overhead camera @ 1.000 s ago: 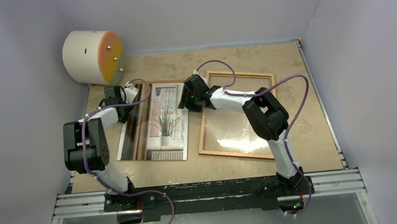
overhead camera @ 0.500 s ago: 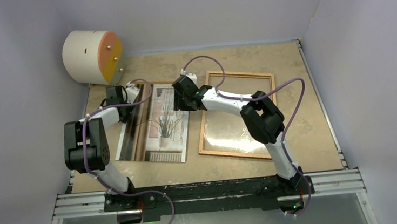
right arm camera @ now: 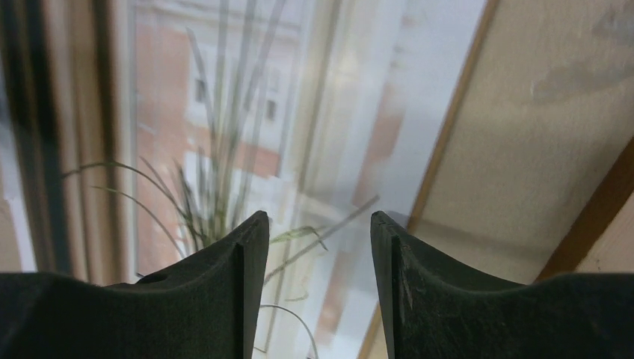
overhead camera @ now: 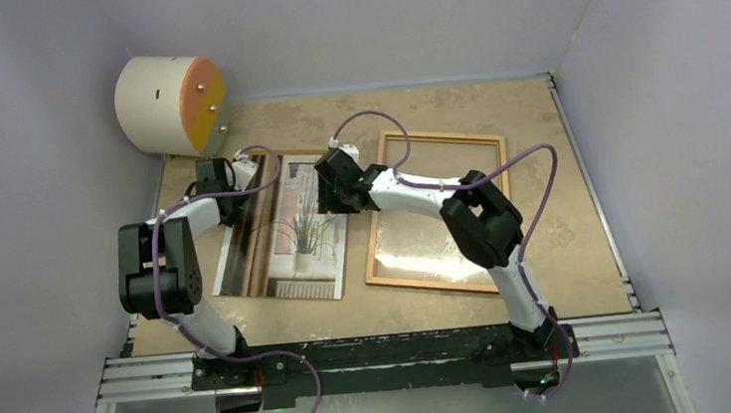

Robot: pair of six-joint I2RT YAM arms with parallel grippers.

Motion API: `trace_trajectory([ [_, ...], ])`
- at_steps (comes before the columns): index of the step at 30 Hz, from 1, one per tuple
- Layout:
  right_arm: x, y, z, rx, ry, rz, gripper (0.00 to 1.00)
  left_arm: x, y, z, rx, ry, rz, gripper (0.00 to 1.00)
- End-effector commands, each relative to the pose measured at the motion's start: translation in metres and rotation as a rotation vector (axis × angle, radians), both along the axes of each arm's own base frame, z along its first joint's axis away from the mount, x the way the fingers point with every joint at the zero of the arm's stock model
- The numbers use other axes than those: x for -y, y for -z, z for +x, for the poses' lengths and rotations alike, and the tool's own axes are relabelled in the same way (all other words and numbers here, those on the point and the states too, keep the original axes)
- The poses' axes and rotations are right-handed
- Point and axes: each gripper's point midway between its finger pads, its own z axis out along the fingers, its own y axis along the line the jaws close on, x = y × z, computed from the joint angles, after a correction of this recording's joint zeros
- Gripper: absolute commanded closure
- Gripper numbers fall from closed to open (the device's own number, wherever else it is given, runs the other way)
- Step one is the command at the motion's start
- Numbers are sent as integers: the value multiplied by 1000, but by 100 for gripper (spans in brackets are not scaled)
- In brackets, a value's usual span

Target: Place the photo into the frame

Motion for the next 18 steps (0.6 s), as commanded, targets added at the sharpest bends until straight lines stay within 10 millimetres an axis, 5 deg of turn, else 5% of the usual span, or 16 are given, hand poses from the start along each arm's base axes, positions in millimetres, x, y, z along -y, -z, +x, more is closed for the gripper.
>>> trace_trajectory([
  [1, 14, -3, -19, -72, 22, 51, 44, 19, 36, -26, -136, 42, -71, 40],
  [8, 29, -17, -64, -149, -41, 150, 44, 20, 33, -26, -138, 55, -72, 40],
  [18, 27, -25, -171, -439, -180, 348, 44, 19, 32, -26, -135, 59, -61, 40],
])
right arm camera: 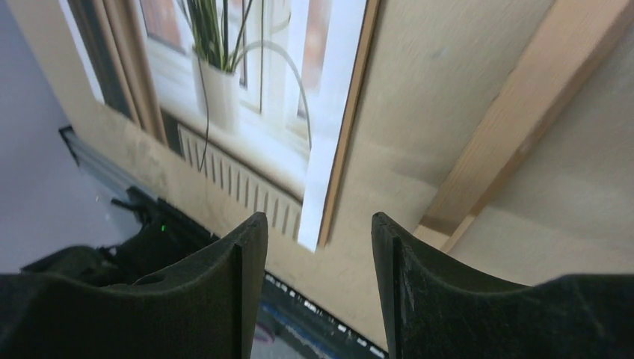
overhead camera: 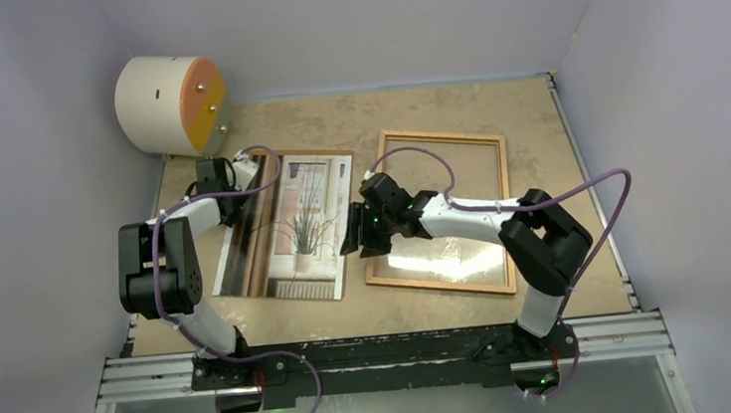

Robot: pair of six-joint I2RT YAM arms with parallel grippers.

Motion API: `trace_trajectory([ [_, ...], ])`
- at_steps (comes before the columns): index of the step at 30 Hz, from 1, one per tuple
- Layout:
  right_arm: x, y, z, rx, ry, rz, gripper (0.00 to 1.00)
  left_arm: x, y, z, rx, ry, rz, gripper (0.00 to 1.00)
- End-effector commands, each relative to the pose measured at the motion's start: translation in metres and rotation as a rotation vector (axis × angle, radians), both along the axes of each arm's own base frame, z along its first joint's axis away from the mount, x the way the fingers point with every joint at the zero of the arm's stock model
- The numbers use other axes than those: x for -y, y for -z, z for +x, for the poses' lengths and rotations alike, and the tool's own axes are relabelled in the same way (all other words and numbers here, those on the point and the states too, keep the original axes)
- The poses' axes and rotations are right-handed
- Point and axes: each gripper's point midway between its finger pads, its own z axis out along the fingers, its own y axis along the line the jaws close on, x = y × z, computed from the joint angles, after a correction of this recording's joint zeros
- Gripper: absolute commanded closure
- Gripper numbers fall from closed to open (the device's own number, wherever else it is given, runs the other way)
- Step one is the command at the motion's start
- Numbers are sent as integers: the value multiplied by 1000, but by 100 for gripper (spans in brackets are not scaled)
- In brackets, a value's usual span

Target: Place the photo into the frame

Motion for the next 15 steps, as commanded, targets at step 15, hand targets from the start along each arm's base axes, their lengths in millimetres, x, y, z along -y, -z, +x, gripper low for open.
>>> trace_trajectory([
  [15, -38, 30, -105, -260, -100, 23, 49, 22, 26, -30, -127, 70, -77, 40],
])
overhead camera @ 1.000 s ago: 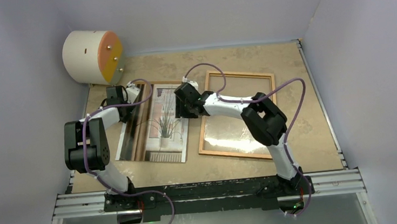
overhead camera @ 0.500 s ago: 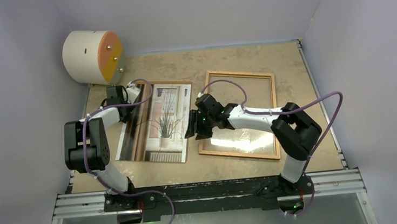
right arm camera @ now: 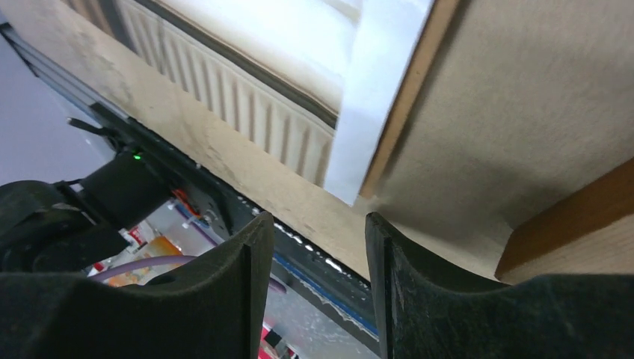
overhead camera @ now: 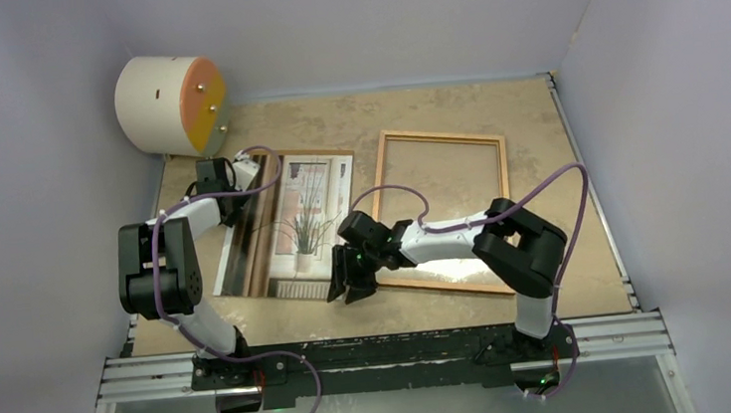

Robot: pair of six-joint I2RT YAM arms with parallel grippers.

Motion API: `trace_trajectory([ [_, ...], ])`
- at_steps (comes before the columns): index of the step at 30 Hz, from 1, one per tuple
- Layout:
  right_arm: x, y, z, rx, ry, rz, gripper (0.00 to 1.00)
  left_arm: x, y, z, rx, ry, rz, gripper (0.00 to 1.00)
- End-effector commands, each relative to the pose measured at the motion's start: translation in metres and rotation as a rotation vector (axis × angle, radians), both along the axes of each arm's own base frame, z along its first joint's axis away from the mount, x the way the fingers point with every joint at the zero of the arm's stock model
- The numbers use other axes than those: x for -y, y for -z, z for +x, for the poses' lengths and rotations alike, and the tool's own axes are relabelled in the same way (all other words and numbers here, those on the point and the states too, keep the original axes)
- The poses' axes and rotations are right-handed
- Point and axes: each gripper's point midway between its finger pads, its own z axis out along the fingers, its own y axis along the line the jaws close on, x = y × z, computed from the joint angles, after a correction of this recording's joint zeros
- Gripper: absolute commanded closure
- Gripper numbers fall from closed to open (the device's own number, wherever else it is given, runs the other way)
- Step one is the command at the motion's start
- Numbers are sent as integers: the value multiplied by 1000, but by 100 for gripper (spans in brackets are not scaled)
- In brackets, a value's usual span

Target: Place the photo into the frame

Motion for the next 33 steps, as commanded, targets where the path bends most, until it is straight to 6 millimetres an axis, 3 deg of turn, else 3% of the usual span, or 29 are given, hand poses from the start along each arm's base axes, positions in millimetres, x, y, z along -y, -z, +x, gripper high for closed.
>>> trace_trajectory([
  [1, 6, 7, -11, -16, 36, -40, 49, 21, 26, -30, -125, 62, -75, 40],
  [6, 9, 16, -9, 16, 91, -58, 49, 22, 22, -32, -115, 71, -74, 40],
  [13, 1, 21, 15, 142, 217, -62, 53, 23, 22, -38, -119, 82, -76, 40],
  [16, -3, 12, 24, 201, 255, -38, 54, 22, 23, -40, -124, 87, -67, 40],
  [21, -15, -21, 38, 288, 277, 52, 54, 21, 26, -44, -132, 94, -59, 40],
  [27, 6, -30, 36, 312, 302, 3, 54, 21, 26, -44, -135, 100, -52, 40],
  [31, 36, -19, 27, 293, 309, -91, 52, 20, 23, -42, -130, 103, -49, 40],
  [33, 38, -17, 31, 308, 305, -108, 51, 20, 24, -41, -132, 103, -46, 40],
])
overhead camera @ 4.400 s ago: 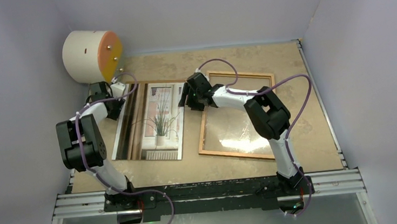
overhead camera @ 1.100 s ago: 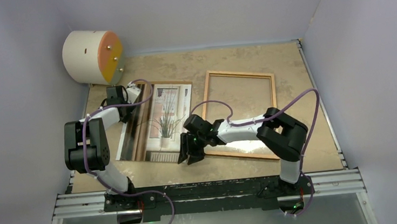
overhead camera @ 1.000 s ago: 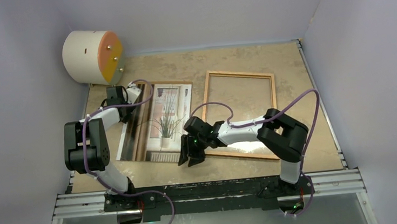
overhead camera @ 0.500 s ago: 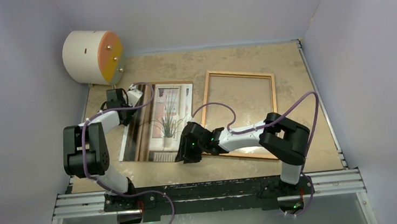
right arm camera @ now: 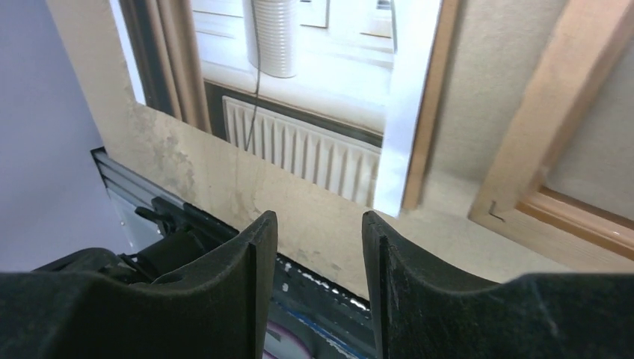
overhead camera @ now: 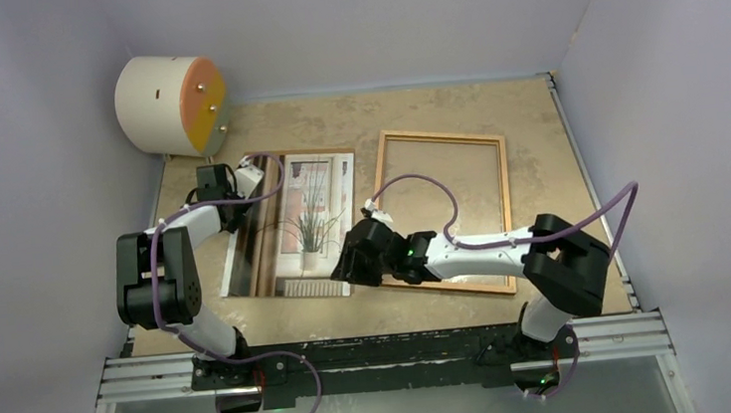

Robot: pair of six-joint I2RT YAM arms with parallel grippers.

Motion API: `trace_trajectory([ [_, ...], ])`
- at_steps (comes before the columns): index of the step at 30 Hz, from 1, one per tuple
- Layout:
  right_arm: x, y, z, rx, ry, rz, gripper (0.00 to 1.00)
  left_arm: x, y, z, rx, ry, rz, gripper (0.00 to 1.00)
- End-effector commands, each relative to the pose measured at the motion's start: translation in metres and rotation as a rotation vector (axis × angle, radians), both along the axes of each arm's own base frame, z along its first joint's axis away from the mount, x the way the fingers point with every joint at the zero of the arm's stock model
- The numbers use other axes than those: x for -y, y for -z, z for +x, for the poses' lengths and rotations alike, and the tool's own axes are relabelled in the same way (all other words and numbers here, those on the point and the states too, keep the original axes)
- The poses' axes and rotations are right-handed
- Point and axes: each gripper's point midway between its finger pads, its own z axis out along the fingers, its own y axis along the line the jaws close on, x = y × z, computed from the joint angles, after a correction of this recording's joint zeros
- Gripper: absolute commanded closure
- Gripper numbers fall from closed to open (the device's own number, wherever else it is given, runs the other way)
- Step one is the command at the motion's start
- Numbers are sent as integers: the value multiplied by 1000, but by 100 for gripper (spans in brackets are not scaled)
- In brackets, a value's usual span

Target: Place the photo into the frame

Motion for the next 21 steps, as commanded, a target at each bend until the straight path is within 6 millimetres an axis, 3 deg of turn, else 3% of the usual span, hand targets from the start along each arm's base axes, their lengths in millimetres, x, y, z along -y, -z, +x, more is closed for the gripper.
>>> trace_trajectory([
  [1, 27, 16, 7, 8, 37, -119, 51, 10, 23, -27, -125, 37, -29, 40],
  [4, 22, 23, 17, 16, 18, -165, 51, 9, 23, -26, -125, 34, -27, 40],
  [7, 20, 18, 40, 64, 31, -190, 51, 10, 22, -26, -121, 32, -29, 40],
  [11, 27, -1, 89, 145, 92, -194, 51, 11, 12, -23, -106, 30, -55, 39],
  [16, 47, -13, 161, 215, 172, -217, 48, -3, -21, 0, -58, -18, -154, 33],
  [21, 51, -1, 221, 235, 202, -264, 41, -25, -45, 24, 16, -80, -163, 29],
])
